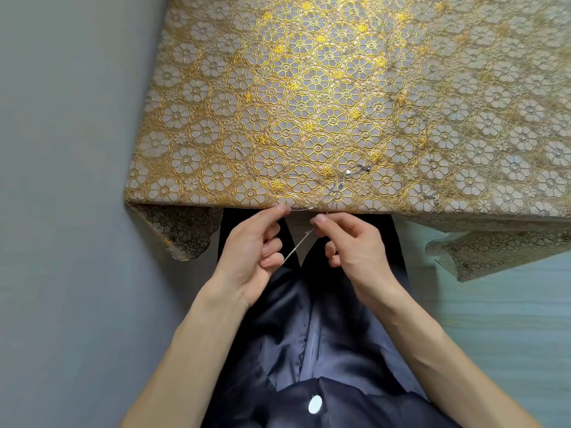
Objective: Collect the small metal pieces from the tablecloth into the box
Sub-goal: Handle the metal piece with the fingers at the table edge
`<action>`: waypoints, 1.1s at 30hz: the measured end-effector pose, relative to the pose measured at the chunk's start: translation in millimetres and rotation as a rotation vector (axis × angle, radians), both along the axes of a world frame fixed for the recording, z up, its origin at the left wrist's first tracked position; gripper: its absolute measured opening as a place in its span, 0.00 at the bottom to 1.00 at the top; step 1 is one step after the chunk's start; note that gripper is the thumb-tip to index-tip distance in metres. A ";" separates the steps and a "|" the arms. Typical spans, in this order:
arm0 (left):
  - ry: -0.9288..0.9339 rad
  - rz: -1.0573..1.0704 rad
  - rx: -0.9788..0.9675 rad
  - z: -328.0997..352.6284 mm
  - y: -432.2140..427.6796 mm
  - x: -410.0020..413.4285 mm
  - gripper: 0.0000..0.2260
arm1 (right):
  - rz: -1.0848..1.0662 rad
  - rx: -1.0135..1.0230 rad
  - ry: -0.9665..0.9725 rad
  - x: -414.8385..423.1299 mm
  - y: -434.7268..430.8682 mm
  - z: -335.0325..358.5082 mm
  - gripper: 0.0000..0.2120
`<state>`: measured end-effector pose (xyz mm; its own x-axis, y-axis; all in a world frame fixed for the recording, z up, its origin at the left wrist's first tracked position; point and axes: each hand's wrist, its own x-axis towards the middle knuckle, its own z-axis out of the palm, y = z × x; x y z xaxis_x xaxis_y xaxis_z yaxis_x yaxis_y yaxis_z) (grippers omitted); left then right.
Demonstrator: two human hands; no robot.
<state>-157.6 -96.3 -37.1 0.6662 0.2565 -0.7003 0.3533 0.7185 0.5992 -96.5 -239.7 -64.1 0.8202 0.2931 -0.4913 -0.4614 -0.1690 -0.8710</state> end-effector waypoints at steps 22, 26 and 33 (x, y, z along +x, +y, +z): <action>0.013 0.065 0.018 0.9 1.9 0.4 0.04 | -0.051 0.164 0.234 -4.4 -20.5 11.4 0.07; 0.001 0.050 0.018 1.7 0.1 1.1 0.04 | -0.062 0.235 0.334 -3.1 -20.1 16.0 0.06; 0.006 0.014 0.010 0.0 0.3 0.0 0.08 | -0.104 0.403 0.470 1.3 -20.0 20.0 0.03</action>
